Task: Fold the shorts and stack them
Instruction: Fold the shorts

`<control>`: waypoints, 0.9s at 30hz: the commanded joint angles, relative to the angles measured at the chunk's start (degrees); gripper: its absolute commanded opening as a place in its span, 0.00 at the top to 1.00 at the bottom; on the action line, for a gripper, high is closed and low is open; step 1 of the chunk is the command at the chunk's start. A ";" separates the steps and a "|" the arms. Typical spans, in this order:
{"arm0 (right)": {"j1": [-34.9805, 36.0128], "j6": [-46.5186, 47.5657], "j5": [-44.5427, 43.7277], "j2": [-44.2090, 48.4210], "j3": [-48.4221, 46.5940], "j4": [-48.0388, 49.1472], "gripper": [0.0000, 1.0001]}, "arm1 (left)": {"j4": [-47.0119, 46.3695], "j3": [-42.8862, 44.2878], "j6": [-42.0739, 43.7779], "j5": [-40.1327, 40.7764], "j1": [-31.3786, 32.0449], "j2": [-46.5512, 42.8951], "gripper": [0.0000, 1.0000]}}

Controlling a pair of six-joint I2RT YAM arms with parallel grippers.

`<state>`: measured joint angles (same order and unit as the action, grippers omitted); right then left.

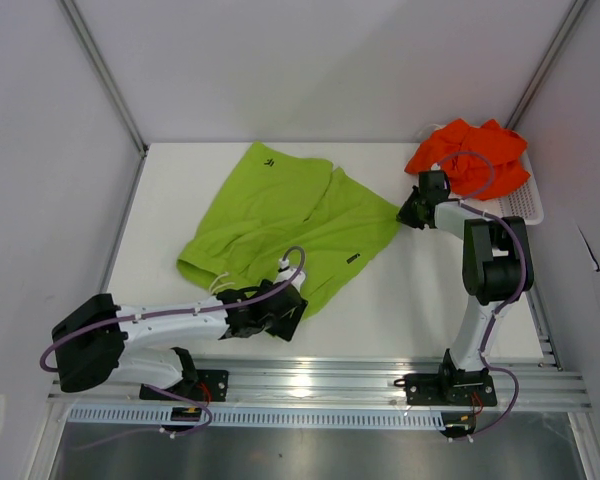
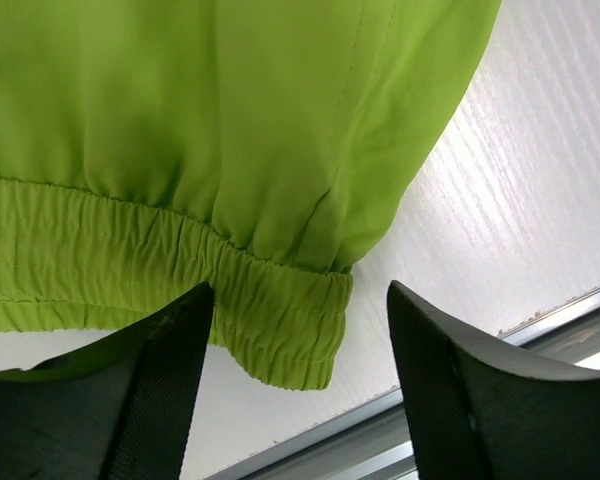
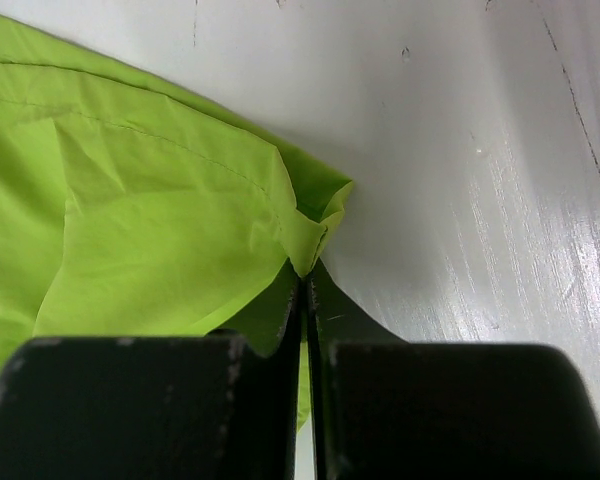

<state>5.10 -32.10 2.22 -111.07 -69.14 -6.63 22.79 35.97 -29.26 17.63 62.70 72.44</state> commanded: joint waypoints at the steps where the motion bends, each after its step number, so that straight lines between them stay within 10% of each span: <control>1: -0.44 0.72 0.51 -0.47 -2.14 0.31 1.00 | -1.78 -0.72 0.78 -1.90 -0.21 -0.11 0.29; 19: -0.80 0.37 0.42 -0.03 -1.96 -0.04 1.00 | 0.50 1.29 1.13 -0.41 0.23 0.51 1.00; 27: -2.38 -1.39 -0.20 -1.08 -13.01 -15.06 1.00 | 9.71 10.16 -1.94 2.23 6.29 -2.74 1.00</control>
<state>3.84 -32.71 2.50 -111.55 -74.89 -14.35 28.16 40.21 -29.39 18.31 66.57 72.40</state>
